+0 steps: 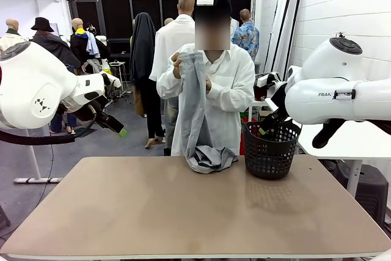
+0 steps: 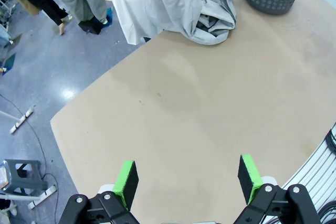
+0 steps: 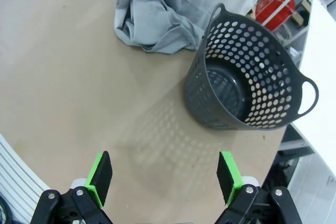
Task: Fold the training pants.
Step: Grab both ends of the Training pants handed by a person.
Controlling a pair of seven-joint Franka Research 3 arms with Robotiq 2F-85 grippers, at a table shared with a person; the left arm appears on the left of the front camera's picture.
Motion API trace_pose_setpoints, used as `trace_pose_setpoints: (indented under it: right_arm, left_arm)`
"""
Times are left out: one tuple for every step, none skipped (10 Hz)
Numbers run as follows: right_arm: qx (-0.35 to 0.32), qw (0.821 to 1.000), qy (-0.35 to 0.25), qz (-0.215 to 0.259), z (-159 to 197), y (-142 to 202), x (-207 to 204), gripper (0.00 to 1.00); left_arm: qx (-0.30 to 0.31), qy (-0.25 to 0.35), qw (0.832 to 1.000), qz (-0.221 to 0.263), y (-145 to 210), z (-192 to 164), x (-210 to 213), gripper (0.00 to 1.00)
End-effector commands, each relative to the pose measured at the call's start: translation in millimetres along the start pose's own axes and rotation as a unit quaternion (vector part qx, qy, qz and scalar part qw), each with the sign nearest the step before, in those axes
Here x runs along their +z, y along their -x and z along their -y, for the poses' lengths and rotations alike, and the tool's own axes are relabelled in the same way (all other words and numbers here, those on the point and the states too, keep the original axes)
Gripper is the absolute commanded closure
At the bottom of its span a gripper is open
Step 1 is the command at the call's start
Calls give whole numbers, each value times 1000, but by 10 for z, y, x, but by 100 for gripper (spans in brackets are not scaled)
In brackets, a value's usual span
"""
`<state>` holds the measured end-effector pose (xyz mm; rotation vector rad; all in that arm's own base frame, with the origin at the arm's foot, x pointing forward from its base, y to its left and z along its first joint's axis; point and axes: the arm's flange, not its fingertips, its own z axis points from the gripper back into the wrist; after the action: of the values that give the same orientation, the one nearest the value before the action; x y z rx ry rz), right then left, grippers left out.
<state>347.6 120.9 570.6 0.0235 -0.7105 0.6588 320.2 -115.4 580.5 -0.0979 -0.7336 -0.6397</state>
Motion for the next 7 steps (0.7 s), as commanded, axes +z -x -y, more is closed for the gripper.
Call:
trace_pose_setpoints:
  right_arm:
    - [0, 1000, 0, 0, -1, 1, -2, 0]
    - [0, 1000, 0, 0, -1, 1, -2, 0]
    - [0, 1000, 0, 0, -1, 1, -2, 0]
    - [0, 1000, 0, 0, -1, 1, -2, 0]
    - [0, 1000, 0, 0, -1, 1, -2, 0]
    - [0, 1000, 0, 0, -1, 1, -2, 0]
    - [0, 1000, 0, 0, -1, 1, -2, 0]
  left_arm:
    - [0, 2, 1000, 0, 1, -4, -6, 0]
    - [0, 2, 1000, 0, 1, -4, -6, 0]
    - [0, 2, 1000, 0, 1, -4, -6, 0]
    - [0, 2, 1000, 0, 1, -4, -6, 0]
    - [0, 2, 1000, 0, 1, -4, -6, 0]
    - [0, 2, 1000, 0, 1, -4, -6, 0]
    - [0, 2, 1000, 0, 1, -4, -6, 0]
